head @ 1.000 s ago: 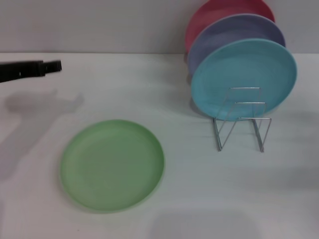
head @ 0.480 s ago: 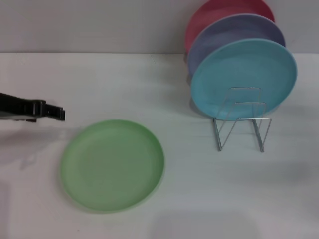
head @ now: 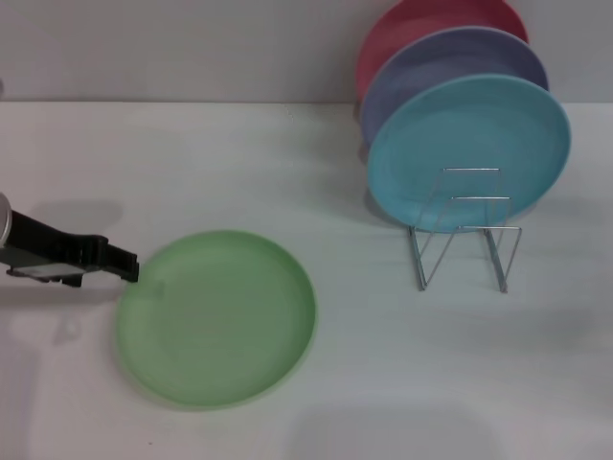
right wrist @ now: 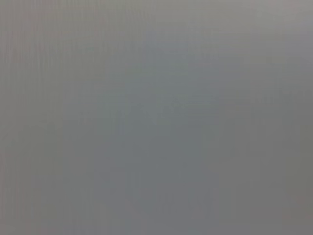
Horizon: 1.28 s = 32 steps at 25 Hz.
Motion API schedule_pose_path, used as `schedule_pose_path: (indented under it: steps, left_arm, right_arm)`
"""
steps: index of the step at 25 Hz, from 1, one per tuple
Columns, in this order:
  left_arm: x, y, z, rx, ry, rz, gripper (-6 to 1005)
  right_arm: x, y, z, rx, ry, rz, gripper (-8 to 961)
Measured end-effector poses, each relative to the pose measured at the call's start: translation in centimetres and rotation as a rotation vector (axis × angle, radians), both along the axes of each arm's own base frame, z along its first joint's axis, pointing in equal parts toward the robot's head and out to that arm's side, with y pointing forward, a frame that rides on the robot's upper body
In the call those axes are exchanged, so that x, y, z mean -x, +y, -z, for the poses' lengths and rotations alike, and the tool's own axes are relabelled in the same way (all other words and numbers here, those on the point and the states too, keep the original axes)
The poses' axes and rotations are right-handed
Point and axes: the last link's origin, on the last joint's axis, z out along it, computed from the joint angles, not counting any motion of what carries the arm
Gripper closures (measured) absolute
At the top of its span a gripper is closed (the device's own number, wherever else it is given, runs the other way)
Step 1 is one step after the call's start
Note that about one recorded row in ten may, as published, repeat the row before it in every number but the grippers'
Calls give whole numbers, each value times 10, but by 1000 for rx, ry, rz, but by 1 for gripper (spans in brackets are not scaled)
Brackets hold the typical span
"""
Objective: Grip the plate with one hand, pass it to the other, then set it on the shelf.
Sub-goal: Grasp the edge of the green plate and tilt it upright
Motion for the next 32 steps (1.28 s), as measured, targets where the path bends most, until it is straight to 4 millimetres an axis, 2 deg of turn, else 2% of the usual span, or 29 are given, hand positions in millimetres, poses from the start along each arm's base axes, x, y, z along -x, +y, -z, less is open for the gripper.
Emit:
schedule_pose_path:
  steps: [15, 32]
  left_arm:
    - [6, -9, 20, 66, 34, -46, 361]
    - [8, -5, 35, 86, 42, -60, 383]
  right_arm:
    - [-4, -3, -4, -5, -10, 10, 281]
    - [-5, -2, -9, -9, -17, 10, 282]
